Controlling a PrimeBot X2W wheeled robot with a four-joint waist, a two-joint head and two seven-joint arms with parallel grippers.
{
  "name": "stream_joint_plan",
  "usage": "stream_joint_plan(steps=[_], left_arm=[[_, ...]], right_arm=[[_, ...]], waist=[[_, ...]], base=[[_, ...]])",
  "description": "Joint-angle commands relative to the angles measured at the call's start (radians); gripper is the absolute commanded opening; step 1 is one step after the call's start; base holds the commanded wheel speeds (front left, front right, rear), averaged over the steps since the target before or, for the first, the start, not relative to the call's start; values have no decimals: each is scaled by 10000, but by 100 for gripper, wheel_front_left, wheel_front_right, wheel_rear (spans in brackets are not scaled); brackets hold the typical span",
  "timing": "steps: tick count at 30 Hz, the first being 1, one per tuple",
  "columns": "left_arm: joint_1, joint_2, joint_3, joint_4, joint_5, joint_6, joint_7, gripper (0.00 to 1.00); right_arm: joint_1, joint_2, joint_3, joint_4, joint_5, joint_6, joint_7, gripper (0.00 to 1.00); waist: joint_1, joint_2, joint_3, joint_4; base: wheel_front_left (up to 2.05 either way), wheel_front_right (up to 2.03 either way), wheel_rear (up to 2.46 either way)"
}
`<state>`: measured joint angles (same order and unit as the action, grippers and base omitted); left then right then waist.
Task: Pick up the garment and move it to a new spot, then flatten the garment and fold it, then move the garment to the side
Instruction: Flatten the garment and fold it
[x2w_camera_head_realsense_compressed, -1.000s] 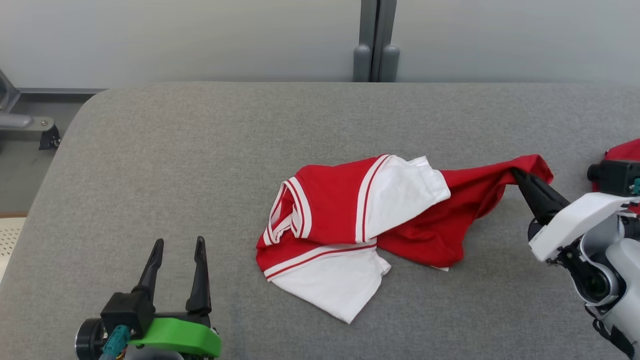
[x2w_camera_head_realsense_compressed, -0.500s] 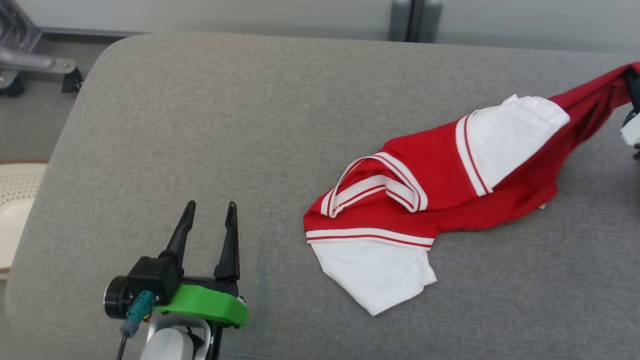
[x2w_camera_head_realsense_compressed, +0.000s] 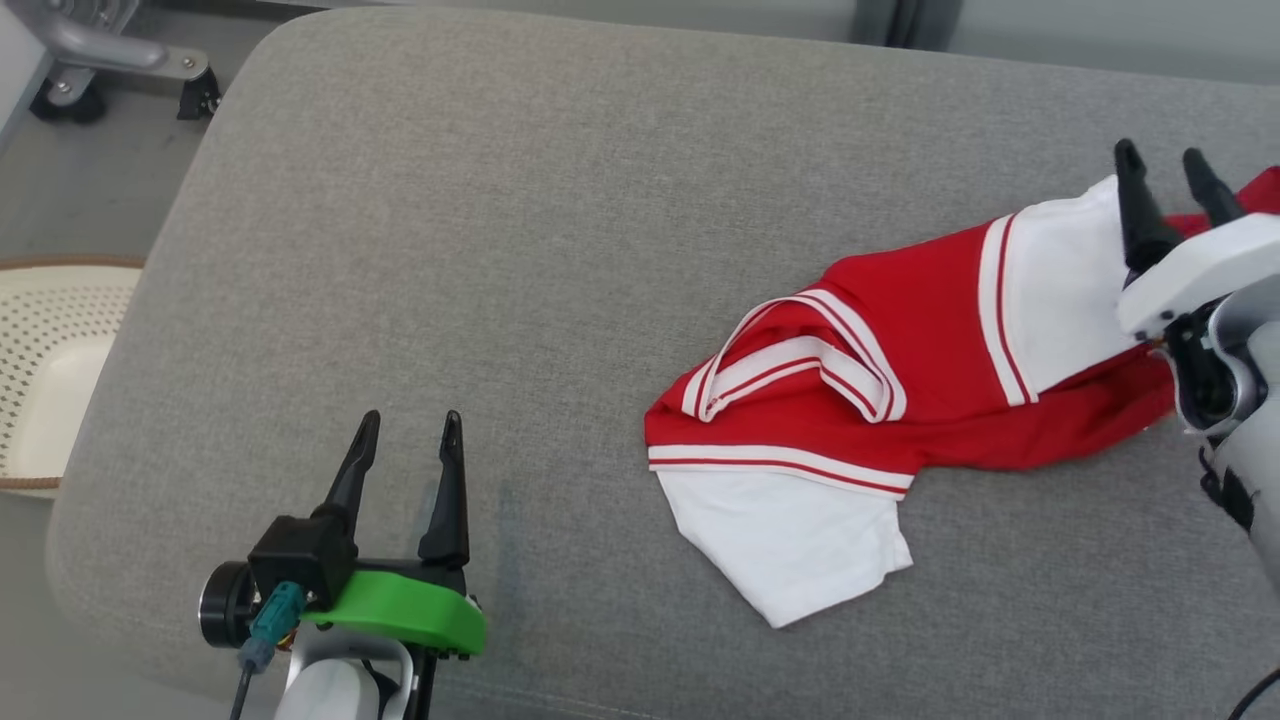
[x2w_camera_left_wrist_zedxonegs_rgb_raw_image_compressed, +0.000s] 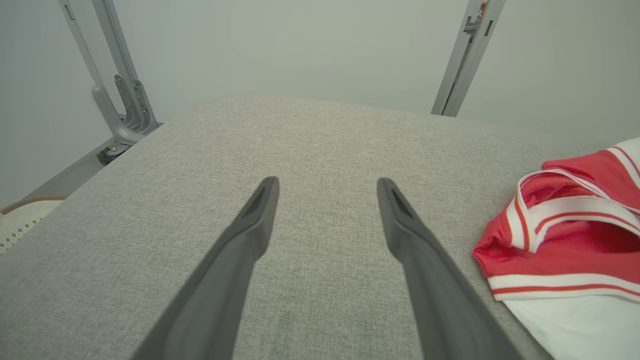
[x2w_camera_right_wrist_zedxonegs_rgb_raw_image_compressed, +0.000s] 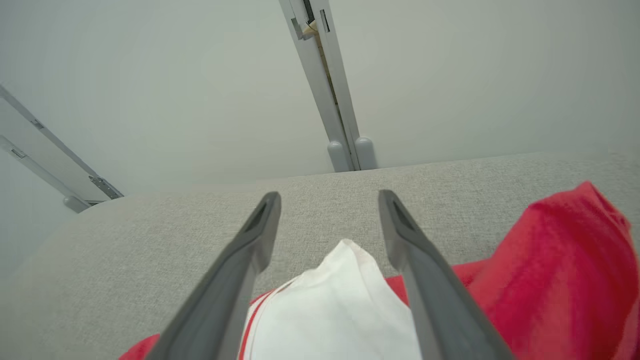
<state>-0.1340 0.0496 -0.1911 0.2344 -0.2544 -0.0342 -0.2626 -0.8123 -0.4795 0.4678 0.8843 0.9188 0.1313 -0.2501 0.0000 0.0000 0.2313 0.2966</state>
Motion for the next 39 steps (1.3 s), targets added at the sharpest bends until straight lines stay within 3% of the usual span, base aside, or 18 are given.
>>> stream_joint_plan(steps=[1,6,13,18,23,30,39], left_arm=[[149,27,145,33,73,-52,-28,100],[400,94,571,41,202,-157,-27,100],[790,90,920,79,295,-279,-28,100],[1008,71,1010,119,301,-343,-27,100],[1093,53,959,167,318,-405,-28,100],[777,39,626,612,284,-582,59,100],[-1155,180,-775,2584,336,-880,3123,100]], right_arm=[[455,18,61,-426,-65,-11,-108,100],[2031,105,-809,-2593,-749,-11,-147,100],[4896,1028,-2543,-5077,-2495,-11,-148,100],[6400,1817,-3580,-6186,-3843,-11,-148,100],[7117,2394,-4032,-6404,-4867,-10,-149,100],[6975,2557,-4140,-6232,-5244,-11,-150,100],[6566,2589,-4169,-6209,-5359,-11,-152,100]], waist=[[0,0,-914,-1028],[0,0,-1418,-1923],[0,0,-1909,-2666],[0,0,-2070,-2905],[0,0,-2078,-3049],[0,0,-1949,-3040],[0,0,-1457,-3251]], base=[[0,0,0],[0,0,0],[0,0,0],[0,0,0],[0,0,0],[0,0,0],[0,0,0]])
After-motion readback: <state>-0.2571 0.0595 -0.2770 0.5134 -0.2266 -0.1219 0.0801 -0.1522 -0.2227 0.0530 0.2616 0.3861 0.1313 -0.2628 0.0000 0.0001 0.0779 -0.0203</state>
